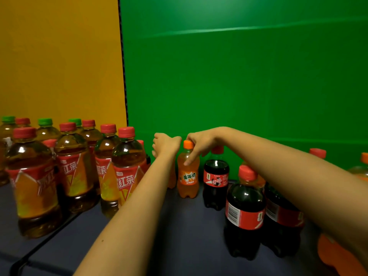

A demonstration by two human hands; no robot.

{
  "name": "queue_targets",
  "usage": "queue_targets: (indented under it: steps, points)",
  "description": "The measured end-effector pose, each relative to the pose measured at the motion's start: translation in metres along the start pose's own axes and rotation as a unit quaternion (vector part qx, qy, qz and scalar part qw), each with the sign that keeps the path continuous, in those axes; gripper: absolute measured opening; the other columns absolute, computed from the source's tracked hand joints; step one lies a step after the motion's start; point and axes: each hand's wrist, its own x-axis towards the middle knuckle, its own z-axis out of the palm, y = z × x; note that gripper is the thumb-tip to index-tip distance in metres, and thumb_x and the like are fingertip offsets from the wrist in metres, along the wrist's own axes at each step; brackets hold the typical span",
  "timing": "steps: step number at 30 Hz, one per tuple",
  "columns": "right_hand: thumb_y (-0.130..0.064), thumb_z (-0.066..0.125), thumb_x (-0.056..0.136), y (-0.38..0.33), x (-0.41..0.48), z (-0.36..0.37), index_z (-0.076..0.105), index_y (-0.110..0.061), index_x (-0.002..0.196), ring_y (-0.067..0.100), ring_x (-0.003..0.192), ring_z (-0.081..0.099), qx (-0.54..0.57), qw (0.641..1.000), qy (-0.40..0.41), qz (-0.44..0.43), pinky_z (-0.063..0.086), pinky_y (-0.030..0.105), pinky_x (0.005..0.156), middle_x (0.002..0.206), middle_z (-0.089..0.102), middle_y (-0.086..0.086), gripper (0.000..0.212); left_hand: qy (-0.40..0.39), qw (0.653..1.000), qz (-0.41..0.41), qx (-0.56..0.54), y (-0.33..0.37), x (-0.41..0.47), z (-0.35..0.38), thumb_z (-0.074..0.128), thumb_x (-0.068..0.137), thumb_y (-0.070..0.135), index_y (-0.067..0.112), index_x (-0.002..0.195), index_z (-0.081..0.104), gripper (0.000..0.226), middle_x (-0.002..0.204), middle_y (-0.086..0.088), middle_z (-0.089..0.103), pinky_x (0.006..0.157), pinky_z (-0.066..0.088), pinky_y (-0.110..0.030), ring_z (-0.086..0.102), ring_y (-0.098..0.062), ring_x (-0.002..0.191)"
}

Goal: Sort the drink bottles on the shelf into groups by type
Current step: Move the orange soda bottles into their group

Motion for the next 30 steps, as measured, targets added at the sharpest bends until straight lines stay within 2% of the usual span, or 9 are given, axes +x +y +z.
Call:
queue_targets:
  steps: [2,5,8,14,16,19,22,27,30]
  points:
    - [-0.027,0.078,0.072,-0.001,0.002,0.003,0.047,-0.006,0.109,0.022,0.091,0.055,-0.019,1.000,-0.004,-0.003,0.052,0.035,0.077,0.104,0.054,0.010,0.053,-0.002,1.000,-0.016,0.010,-0.009,0.002,0.002,0.069,0.078,0.024,-0.001,0.132,0.033,0.070,0.140,-0.019,0.040,0.106,0.034,-0.042,0.037,-0.035,0.131]
    - [-0.032,0.079,0.069,-0.003,0.004,0.005,0.048,-0.007,0.109,0.021,0.086,0.054,-0.055,0.998,0.019,-0.010,0.049,0.025,0.063,0.103,0.053,0.007,0.057,-0.012,0.999,-0.035,0.029,-0.023,0.007,0.003,0.076,0.071,0.023,0.001,0.130,0.039,0.073,0.135,-0.019,0.045,0.102,0.039,-0.045,0.042,-0.036,0.126]
    - [-0.039,0.080,0.067,-0.003,0.006,0.006,0.043,-0.013,0.103,0.020,0.079,0.052,-0.072,0.997,0.038,-0.011,0.046,0.025,0.059,0.101,0.050,0.005,0.058,-0.027,0.999,-0.030,0.027,-0.032,0.012,0.003,0.076,0.071,0.018,0.002,0.122,0.045,0.061,0.128,-0.022,0.050,0.097,0.043,-0.044,0.048,-0.038,0.118]
    - [-0.049,0.078,0.063,-0.010,0.000,0.000,0.052,-0.004,0.114,0.027,0.092,0.058,-0.122,0.990,0.073,-0.012,0.049,0.030,0.077,0.109,0.060,0.012,0.073,-0.015,1.000,0.011,0.005,-0.032,0.007,0.005,0.073,0.075,0.021,0.002,0.120,0.044,0.058,0.127,-0.024,0.048,0.099,0.041,-0.044,0.046,-0.040,0.118]
    - [-0.048,0.080,0.061,-0.012,-0.009,-0.011,0.057,-0.002,0.109,0.023,0.078,0.060,-0.102,0.991,0.091,0.000,0.051,0.029,0.069,0.099,0.064,0.011,0.071,0.009,0.999,0.035,-0.014,-0.023,0.002,0.002,0.073,0.075,0.024,0.002,0.120,0.044,0.058,0.127,-0.024,0.049,0.099,0.040,-0.043,0.046,-0.041,0.118]
    - [-0.046,0.082,0.060,-0.013,-0.030,-0.033,0.062,-0.006,0.086,0.013,0.051,0.050,-0.067,0.987,0.144,0.011,0.042,0.020,0.046,0.067,0.058,0.002,0.052,0.033,0.993,0.107,-0.031,0.005,-0.007,-0.011,0.071,0.077,0.028,0.000,0.117,0.045,0.055,0.125,-0.025,0.050,0.098,0.039,-0.041,0.047,-0.040,0.117]
    - [-0.042,0.082,0.060,-0.010,-0.059,-0.055,0.054,-0.016,0.067,0.010,0.051,0.049,0.015,0.975,0.220,-0.003,0.042,0.017,0.043,0.061,0.052,-0.002,0.039,0.059,0.979,0.190,-0.031,0.042,-0.019,-0.030,0.070,0.078,0.033,0.000,0.114,0.047,0.055,0.122,-0.023,0.053,0.095,0.040,-0.038,0.050,-0.038,0.115]
    - [-0.035,0.082,0.060,-0.011,-0.118,-0.089,0.062,-0.015,0.099,0.016,0.092,0.065,0.196,0.915,0.350,-0.039,0.055,0.034,0.076,0.098,0.068,0.004,0.048,0.110,0.942,0.306,-0.078,0.096,-0.050,-0.062,0.070,0.076,0.041,0.002,0.115,0.049,0.059,0.121,-0.016,0.058,0.089,0.037,-0.032,0.053,-0.029,0.113]
    - [-0.027,0.079,0.067,-0.020,-0.162,-0.094,0.053,-0.018,0.114,0.002,0.084,0.064,0.275,0.856,0.433,-0.069,0.056,0.022,0.072,0.095,0.064,-0.009,0.054,0.107,0.923,0.350,-0.116,0.117,-0.074,-0.076,0.068,0.074,0.049,0.008,0.112,0.056,0.057,0.119,-0.009,0.062,0.089,0.039,-0.030,0.055,-0.024,0.111]
